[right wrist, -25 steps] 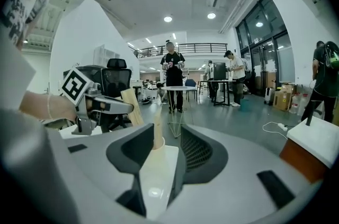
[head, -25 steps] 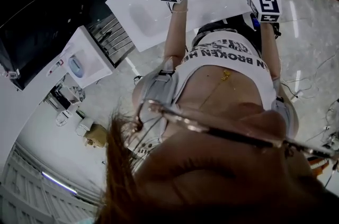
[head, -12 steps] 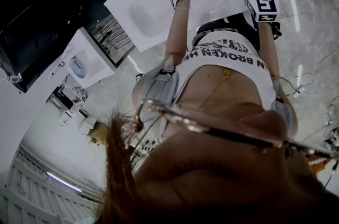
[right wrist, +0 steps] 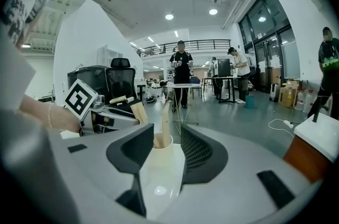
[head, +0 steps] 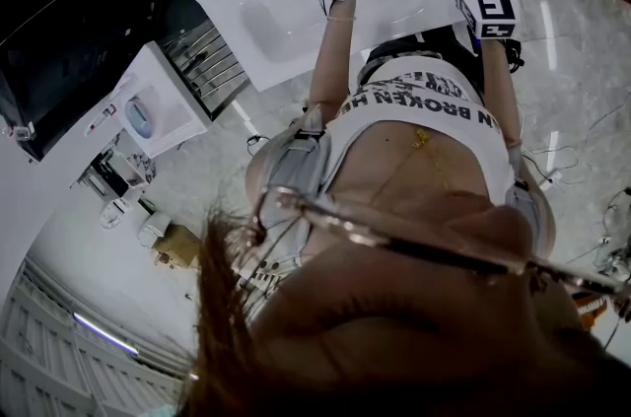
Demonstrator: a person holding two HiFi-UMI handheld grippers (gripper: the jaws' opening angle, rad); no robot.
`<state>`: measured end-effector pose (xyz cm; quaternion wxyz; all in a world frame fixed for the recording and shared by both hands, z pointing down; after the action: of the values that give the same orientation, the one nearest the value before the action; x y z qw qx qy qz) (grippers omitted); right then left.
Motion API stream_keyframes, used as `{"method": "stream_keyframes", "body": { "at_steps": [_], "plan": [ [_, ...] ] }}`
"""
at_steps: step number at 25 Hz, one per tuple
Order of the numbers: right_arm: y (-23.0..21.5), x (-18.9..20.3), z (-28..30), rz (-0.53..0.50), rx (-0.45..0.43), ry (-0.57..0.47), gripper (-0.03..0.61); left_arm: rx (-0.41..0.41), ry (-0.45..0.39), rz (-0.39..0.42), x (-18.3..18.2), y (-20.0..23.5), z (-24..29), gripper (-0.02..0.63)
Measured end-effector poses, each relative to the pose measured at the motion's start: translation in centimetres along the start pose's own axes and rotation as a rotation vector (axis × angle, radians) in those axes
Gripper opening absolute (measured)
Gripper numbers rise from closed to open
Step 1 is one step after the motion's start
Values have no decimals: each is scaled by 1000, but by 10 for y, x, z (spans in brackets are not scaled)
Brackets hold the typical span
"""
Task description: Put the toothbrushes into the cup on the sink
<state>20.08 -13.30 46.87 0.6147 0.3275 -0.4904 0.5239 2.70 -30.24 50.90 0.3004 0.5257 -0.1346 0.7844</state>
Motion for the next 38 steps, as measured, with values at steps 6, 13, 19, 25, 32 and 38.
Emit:
{"method": "stream_keyframes", "body": {
  "at_steps": [6,13,19,25,32,38],
  "plan": [
    [6,-1,9,-15,-37,3,173,-41,-4,-18,6,5,-17,222],
    [17,-8,11,-40,-79,-12,91,-2,-40,-31,-5,-16,-51,153],
    [36,-15,8,-66,-133,-45,44,67,-156,-39,-26,-44,-81,28],
    [52,-28,-1,-88,-172,-67,35,96,-216,-23,-45,-64,-106,14],
    [75,-52,-10,-135,-216,-112,31,94,-297,-1,-67,-75,-137,14],
    [90,-71,-13,-174,-253,-158,31,75,-341,16,-77,-75,-154,14]
  ]
}}
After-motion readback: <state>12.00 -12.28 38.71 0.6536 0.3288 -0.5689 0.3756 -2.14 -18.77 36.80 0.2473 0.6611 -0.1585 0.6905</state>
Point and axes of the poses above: the fingertips, and each gripper's own axes: z forward along the fingers, y to its left, x out of its underside, the point moved 9 cm from there along -z, backward along the fingers, and after that the axes turned 14 degrees about -x, right-handed, at the moved point
